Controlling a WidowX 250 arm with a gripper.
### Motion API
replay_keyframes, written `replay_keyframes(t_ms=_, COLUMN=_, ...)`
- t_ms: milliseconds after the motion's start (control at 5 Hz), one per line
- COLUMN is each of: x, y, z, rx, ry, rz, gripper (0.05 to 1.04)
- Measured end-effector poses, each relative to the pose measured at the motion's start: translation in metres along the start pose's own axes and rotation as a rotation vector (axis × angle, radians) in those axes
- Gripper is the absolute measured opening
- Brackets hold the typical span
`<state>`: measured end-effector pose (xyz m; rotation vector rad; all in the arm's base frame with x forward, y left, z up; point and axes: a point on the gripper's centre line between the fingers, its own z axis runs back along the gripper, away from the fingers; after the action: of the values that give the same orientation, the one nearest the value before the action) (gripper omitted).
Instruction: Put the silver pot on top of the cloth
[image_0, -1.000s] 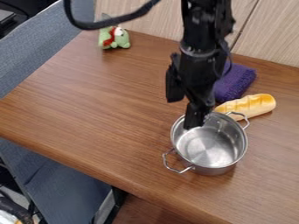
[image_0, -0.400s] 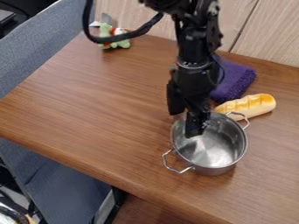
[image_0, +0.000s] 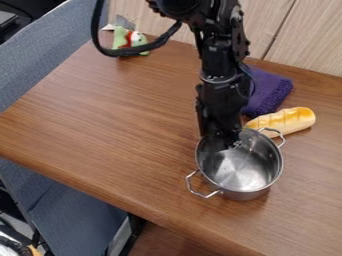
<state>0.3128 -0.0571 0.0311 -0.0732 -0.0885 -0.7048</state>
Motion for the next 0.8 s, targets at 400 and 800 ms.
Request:
replay_keyframes(t_ms=400, x=0.001, y=-0.001, z=0.004, rx=0.01, ry=-0.011, rz=-0.004, gripper=0.085)
replay_keyframes(t_ms=800, x=0.001, y=0.004, z=0.024, rx=0.009, ry=-0.048, rz=0.01, gripper=0.083)
